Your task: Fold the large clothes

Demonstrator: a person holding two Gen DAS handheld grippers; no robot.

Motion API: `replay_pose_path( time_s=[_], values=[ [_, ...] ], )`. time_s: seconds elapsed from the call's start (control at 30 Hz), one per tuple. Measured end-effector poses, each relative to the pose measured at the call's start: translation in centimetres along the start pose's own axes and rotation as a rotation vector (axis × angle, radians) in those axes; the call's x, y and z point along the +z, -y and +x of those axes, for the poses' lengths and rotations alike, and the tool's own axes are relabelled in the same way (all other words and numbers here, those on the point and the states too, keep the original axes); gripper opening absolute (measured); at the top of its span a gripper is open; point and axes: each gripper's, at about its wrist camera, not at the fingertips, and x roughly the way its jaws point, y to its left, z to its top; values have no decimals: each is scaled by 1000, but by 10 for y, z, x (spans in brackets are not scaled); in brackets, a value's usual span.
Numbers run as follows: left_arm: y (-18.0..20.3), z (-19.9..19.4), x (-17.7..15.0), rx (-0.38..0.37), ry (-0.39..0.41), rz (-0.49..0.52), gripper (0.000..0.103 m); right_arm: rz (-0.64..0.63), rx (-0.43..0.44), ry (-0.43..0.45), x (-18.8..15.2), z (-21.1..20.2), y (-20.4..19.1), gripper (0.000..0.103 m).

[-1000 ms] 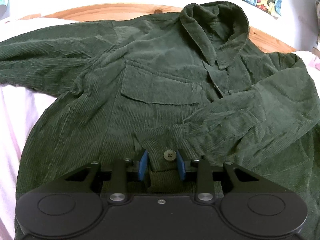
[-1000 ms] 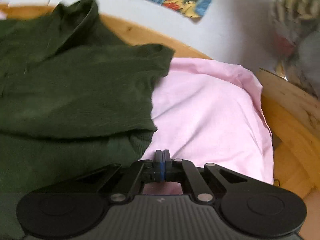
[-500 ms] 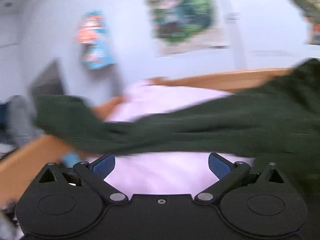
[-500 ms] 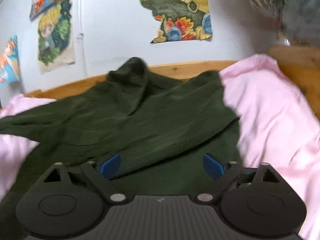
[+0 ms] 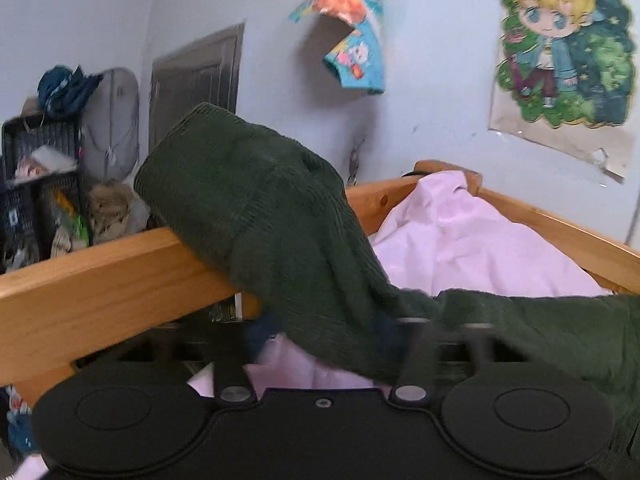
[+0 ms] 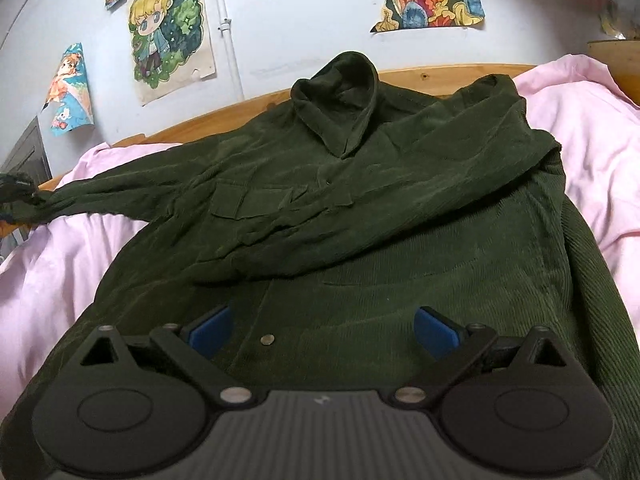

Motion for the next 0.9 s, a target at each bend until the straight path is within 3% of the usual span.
replay_pose_path(
  time_s=[0.03, 0.1, 0.27, 0.37, 0.47, 0.63, 0.83, 0.87, 0.9],
  values=[
    [3, 0, 2, -9, 2, -2, 8, 5, -4, -2, -5, -1, -3, 100],
    [14, -10, 5, 1, 56, 16, 6, 17, -8, -6, -7, -2, -1, 100],
    [65, -61, 12, -3, 317, 182, 5, 45, -8, 0, -6, -2, 6, 100],
    [106, -103, 9, -70, 466, 306, 6, 54, -8, 15, -5, -5, 9, 100],
    [153, -133, -2, -176, 524, 419, 7, 64, -20, 38, -3, -9, 15, 100],
    [229, -162, -51, -390, 491, 550, 15, 114, -80, 79, 1, -16, 35, 100],
    [293, -174, -131, -750, 252, 705, 20, 173, -216, 155, 5, -28, 66, 100],
    [298, -173, -145, -795, 213, 737, 25, 189, -236, 172, 5, -30, 72, 100],
    [300, -173, -158, -837, 175, 776, 36, 203, -253, 188, 5, -33, 78, 100]
  ],
)
